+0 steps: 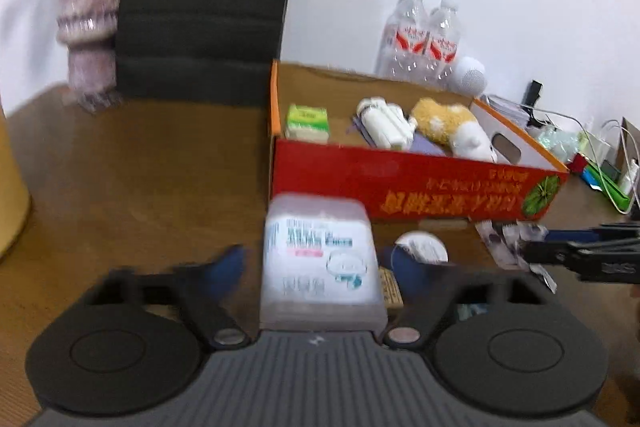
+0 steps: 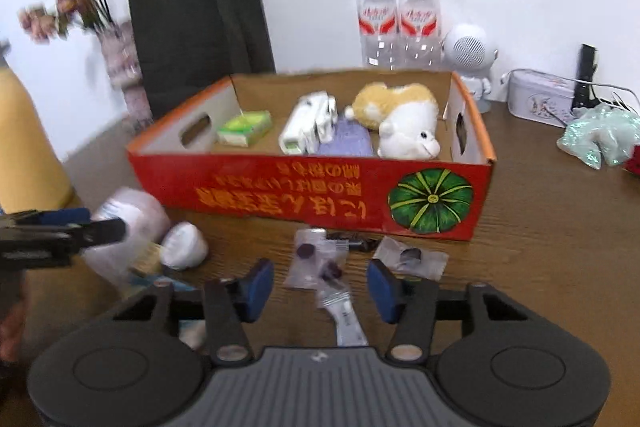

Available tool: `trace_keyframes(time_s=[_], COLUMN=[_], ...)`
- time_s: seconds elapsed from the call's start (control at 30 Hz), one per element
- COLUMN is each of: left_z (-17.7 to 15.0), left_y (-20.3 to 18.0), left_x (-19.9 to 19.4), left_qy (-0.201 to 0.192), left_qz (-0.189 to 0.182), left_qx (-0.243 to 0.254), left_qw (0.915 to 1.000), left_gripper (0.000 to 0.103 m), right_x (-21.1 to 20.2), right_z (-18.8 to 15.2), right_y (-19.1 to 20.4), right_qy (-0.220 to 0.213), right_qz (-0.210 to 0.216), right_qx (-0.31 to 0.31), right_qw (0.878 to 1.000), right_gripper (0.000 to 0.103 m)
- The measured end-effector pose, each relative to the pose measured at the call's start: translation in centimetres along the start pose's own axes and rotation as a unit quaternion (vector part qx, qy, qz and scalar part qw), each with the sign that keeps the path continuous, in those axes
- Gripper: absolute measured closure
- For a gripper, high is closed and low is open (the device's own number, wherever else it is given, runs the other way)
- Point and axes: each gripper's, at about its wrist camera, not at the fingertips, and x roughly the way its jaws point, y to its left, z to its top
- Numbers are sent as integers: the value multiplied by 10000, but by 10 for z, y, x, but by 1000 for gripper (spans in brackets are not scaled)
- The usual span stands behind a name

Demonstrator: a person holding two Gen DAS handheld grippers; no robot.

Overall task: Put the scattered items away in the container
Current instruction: 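Grasp the white cotton-swab box with the left tool while the right tool grasps clear wrapper packets, then place the cotton-swab box and wrapper packets into the box and open both tools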

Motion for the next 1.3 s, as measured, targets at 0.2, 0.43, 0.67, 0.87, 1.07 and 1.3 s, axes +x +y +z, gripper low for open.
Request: trace_keyframes(time_s=[0.2, 0.43, 0.67, 0.87, 1.07, 1.3], left_z=[-3, -2, 2, -38, -2, 135], left_y=[0, -7, -19, -44, -49, -46], left_x=[-1, 3, -59, -114, -106, -16], left_qy=[-62, 87, -830, -943, -799, -77], left_qz=[106, 95, 390, 243, -80, -554], left_qx=[74, 282, 129, -601, -433, -618], left_qw=[9999, 9995, 9957, 9934, 9958, 9965], left_gripper=[36, 37, 37, 37, 37, 37], right_x=[12, 26, -13, -91, -106, -93], right_z=[-11, -5, -3, -29, -42, 53], right_y=[-3, 1, 13, 27, 26, 4], right_qy=[53, -90, -663, -1236, -1006, -1130], right_qz=[-108, -108, -96, 41, 95, 49], right_qx=[-35, -232, -185, -216, 39, -13], right_qw=[9999, 9996, 9976, 9921, 9949, 9936], right_gripper=[84, 85, 90, 90, 90, 90])
